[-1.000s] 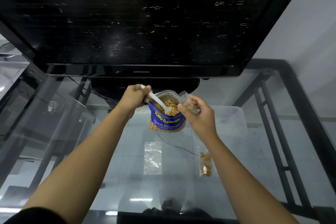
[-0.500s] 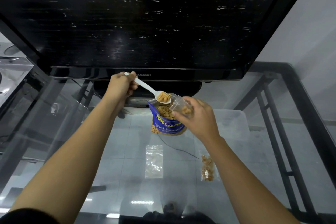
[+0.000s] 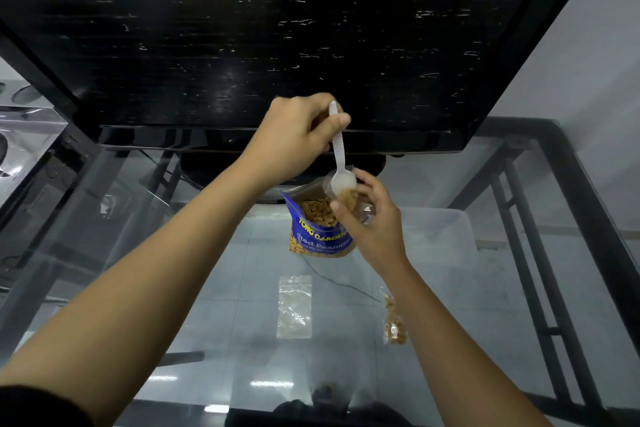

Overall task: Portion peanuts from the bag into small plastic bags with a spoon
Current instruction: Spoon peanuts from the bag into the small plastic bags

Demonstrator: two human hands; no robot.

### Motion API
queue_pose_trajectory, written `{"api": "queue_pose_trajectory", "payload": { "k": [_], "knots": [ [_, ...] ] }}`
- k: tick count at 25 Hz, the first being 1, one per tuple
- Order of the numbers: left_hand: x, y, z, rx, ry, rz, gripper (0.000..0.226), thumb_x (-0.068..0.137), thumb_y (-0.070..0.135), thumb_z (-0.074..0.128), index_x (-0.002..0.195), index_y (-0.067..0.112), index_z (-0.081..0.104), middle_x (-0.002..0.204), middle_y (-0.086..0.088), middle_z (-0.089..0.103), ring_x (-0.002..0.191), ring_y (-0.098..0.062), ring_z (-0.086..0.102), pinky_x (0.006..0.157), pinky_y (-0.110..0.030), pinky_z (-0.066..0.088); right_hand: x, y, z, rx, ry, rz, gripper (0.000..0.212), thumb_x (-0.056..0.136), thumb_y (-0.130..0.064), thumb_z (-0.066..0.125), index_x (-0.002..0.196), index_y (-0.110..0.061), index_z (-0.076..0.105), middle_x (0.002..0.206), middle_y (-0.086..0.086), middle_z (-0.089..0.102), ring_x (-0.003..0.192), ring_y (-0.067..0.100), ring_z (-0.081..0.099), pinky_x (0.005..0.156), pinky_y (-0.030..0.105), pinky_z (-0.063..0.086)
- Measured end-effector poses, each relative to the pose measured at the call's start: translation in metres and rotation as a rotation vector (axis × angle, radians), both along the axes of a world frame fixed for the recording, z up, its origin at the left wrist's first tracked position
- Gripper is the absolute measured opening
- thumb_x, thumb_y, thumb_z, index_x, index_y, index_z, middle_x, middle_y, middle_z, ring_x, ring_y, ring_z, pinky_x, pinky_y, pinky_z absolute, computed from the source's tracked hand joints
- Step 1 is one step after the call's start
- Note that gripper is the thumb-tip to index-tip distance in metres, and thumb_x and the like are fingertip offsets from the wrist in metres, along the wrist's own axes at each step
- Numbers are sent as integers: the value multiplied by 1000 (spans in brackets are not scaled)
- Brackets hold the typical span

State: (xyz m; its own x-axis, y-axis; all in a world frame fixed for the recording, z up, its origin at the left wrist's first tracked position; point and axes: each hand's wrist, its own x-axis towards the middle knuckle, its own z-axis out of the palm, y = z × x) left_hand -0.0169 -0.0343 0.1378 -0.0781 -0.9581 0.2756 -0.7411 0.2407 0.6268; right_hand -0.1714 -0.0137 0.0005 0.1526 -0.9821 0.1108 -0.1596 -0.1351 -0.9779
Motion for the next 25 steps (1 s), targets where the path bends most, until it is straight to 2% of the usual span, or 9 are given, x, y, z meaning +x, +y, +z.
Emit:
{"api": "queue_pose_trajectory", "payload": {
  "k": [5, 8, 10, 13, 15, 18, 20, 22, 25],
  "knots": [
    [-7, 7, 27, -141, -163, -30, 32, 91, 37, 48, 84, 10, 63, 63, -8, 63, 58, -20, 53, 58, -32, 40, -6, 1, 5, -27, -33, 9, 47, 81, -23, 69, 113, -46, 44, 99, -16, 68, 93, 10, 66, 79, 28, 54],
    [13, -3, 23, -219, -3, 175, 31, 90, 36, 50, 82, 9, 63, 63, -13, 64, 58, -25, 58, 59, -35, 45, -9, 2, 7, -29, -18, -19, 32, 81, -19, 69, 98, -41, 54, 99, -12, 67, 92, 13, 65, 76, 37, 57],
    [24, -7, -3, -91, 198, 304, 26, 90, 33, 53, 81, 11, 64, 63, -9, 65, 60, -21, 62, 64, -34, 49, -14, 8, 6, -5, -14, -27, 27, 83, -17, 68, 96, -39, 59, 99, -13, 66, 89, 13, 65, 71, 38, 59],
    [20, 0, -70, 229, 285, 345, 15, 88, 28, 60, 79, 18, 67, 62, 3, 62, 60, -10, 57, 66, -27, 46, -26, 26, 0, 56, -35, -14, 29, 84, -14, 67, 101, -36, 60, 105, -11, 63, 93, 4, 62, 69, 22, 57],
    [17, 10, -103, 290, 299, 393, 15, 86, 29, 63, 95, 18, 67, 74, 1, 63, 71, -11, 59, 70, -25, 45, -35, 45, -13, 103, -30, 7, 36, 84, -6, 65, 103, -35, 58, 109, -9, 60, 92, -3, 60, 68, 14, 53],
    [26, 32, -138, 246, 412, 611, 72, 82, 50, 61, 139, 14, 36, 110, -4, 55, 97, -16, 57, 85, -30, 49, -53, 83, -48, 199, 95, 57, 44, 83, 2, 62, 105, -36, 55, 110, -8, 57, 89, -5, 59, 68, 8, 49],
    [26, 60, -166, 212, 507, 720, 62, 85, 46, 57, 135, 14, 39, 116, -15, 54, 94, -21, 57, 83, -35, 49, -67, 105, -69, 245, 212, 76, 45, 82, 4, 63, 107, -33, 56, 111, -6, 57, 90, 4, 60, 74, 9, 49],
    [22, 98, -200, 337, 239, 588, 34, 87, 22, 60, 118, 8, 56, 114, -20, 56, 85, -21, 56, 76, -28, 44, -78, 114, -83, 260, 363, 78, 42, 81, 2, 63, 114, -24, 59, 113, -4, 57, 96, 14, 60, 86, 19, 49],
    [21, 140, -248, 410, -175, 237, 26, 80, 9, 69, 107, 6, 67, 108, -19, 59, 93, -34, 59, 83, -36, 47, -84, 110, -92, 278, 525, 90, 41, 84, -3, 61, 123, -13, 56, 121, 5, 57, 109, 20, 56, 93, 21, 39]
  ]
}}
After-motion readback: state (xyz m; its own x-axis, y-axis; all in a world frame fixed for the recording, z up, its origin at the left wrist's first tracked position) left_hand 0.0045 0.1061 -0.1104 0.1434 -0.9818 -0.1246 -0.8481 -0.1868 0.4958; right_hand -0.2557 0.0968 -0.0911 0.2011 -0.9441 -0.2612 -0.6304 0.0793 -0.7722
